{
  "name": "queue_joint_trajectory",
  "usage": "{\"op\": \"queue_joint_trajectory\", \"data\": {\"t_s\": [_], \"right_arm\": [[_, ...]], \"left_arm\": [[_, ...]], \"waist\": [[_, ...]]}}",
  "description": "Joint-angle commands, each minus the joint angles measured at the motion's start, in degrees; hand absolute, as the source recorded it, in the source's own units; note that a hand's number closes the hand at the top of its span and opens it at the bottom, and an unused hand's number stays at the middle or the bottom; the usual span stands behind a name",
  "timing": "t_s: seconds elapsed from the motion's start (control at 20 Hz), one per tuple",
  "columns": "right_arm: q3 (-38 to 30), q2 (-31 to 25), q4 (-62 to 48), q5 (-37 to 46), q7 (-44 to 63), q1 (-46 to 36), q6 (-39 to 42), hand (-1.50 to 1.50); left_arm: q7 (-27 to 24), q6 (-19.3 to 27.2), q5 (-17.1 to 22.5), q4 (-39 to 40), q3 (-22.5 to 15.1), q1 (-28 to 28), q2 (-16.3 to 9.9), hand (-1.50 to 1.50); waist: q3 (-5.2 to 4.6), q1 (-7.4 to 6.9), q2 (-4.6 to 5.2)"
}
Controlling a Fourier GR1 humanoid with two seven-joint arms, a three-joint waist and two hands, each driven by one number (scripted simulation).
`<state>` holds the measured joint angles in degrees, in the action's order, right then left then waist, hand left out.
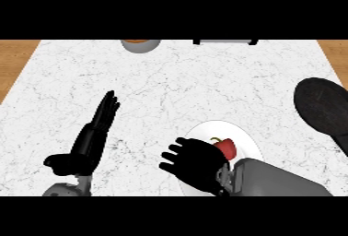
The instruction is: Pick the squash from the plate and place it in the pan
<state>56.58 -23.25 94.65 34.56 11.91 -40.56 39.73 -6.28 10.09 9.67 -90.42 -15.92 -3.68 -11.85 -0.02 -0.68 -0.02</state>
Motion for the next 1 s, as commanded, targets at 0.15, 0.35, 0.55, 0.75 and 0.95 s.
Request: {"op": "queue_joint_trajectory", "data": {"t_s": [0.15, 0.35, 0.55, 0.75, 0.95], "right_arm": [[2.85, 4.6, -3.33, 9.9, 1.38, 4.27, 2.37, -1.5], [0.13, 2.2, -0.11, 12.95, -0.27, 8.21, 4.8, -1.5], [0.26, 4.45, -5.86, 18.85, -4.02, 10.5, -0.67, -1.5], [-4.32, 4.02, -9.54, 20.64, -10.75, 8.92, -2.95, -1.5], [-6.66, 9.95, -10.58, 22.81, -9.71, 9.93, 1.14, -1.5]], "left_arm": [[-1.15, 0.25, -1.9, 1.52, -0.41, 0.62, 3.3, 0.0], [0.02, -0.5, -2.87, -0.63, 0.43, 2.25, 2.73, 0.0], [-1.11, -3.02, -2.73, 0.22, 2.21, 2.27, 1.94, 0.0], [-1.95, -0.63, -5.55, 5.61, 1.72, -1.79, 6.23, 0.0], [1.31, -0.65, -7.11, -0.54, 0.6, 0.26, 6.31, 0.0]], "waist": [[0.01, 0.54, 0.01], [0.02, 0.63, -0.05], [0.02, 0.43, 0.03], [0.02, 0.57, 0.1], [0.02, 0.5, 0.0]]}}
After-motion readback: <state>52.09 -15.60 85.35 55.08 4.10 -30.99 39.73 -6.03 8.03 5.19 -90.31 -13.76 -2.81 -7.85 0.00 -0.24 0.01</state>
